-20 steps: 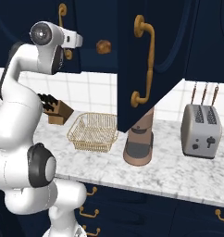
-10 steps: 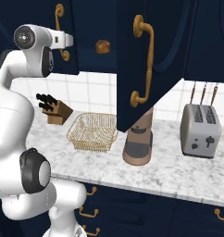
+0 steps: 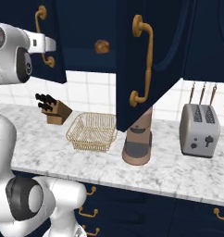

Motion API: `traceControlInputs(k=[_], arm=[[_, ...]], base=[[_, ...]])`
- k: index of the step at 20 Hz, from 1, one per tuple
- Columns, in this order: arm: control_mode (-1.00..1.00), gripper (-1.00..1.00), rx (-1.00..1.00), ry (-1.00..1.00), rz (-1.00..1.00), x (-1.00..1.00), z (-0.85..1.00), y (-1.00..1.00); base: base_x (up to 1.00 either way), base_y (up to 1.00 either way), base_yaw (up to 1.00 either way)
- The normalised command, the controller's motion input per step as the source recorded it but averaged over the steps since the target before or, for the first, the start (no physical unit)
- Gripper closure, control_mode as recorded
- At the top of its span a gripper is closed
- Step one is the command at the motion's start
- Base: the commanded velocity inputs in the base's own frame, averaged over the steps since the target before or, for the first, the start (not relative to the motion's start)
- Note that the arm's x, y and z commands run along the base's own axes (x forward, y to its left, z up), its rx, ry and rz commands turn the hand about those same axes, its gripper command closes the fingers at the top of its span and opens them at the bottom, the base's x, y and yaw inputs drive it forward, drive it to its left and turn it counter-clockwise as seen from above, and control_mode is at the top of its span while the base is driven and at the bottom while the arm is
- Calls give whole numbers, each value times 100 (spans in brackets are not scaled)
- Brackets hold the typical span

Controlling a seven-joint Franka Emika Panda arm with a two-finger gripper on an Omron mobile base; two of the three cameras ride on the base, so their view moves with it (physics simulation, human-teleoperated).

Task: Open the cabinet, pick up the bread from the cabinet and place it in the basket. Then move the basket to the dining counter.

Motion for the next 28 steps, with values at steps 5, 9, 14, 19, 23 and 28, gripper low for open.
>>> traceControlInputs(k=[5,9,14,19,23,28], arm=[[-100,100,0,-18,0,-100,1,100],[-100,100,0,-1,0,-100,14,100],[-100,100,0,0,0,-86,31,100],[-100,100,0,0,0,-73,4,100],[-100,100,2,0,0,-59,0,100],[-100,100,11,5,3,-41,0,100]], base=[[0,0,0],[0,0,0],[0,0,0],[0,0,0],[0,0,0],[0,0,0]])
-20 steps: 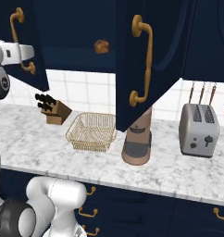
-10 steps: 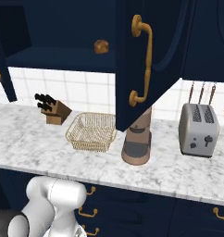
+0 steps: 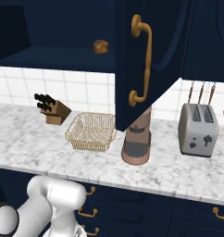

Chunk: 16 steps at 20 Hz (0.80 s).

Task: Open the cabinet, pick up the bread from the cabinet and place it in the basket. Then move the basket to the dining counter.

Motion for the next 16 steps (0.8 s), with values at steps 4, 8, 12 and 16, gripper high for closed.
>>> traceControlInputs(k=[4,8,12,16], arm=[[-100,100,35,8,11,-63,0,93],[-100,100,38,-7,5,-100,26,9],[-100,100,22,-21,1,-100,31,-13],[-100,100,17,-18,1,-100,48,-27]], base=[[0,0,0],[0,0,0],[0,0,0],[0,0,0]])
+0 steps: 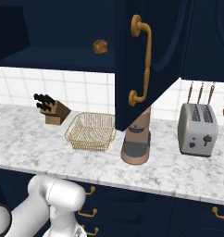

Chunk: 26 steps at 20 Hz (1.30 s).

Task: Open the cabinet, pick up the bread from the cabinet and place it in the basket. Then move the basket to the dining counter.

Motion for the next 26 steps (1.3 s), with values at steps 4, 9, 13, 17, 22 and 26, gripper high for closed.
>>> traceControlInputs(k=[4,9,13,17,22,26], arm=[[-100,100,2,20,1,-19,6,-100],[-100,100,-4,13,0,0,0,-100],[-100,100,-9,26,0,3,-19,-100],[-100,100,-6,40,4,52,-70,-100],[-100,100,-11,29,3,53,-30,-97],[-100,-100,-17,7,0,47,0,-89]], base=[[0,0,0],[0,0,0],[0,0,0],[0,0,0],[0,0,0],[0,0,0]])
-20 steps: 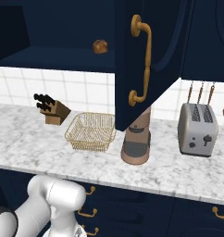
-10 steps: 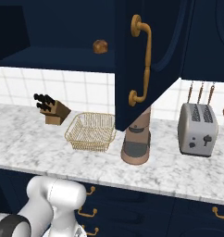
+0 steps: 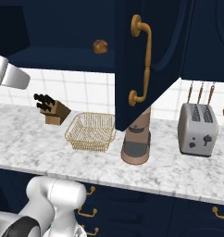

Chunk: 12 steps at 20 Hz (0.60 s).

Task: Open the cabinet, pick up the bread from the cabinet and place it in the basket. Then move the basket to the dining counter.

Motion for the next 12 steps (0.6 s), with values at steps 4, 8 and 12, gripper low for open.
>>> traceControlInputs(k=[4,8,12], arm=[[-100,-100,-5,13,2,94,-5,-85],[-100,-100,0,3,5,66,3,-14],[-100,-100,-3,0,0,69,0,2]], base=[[0,0,0],[0,0,0],[0,0,0]])
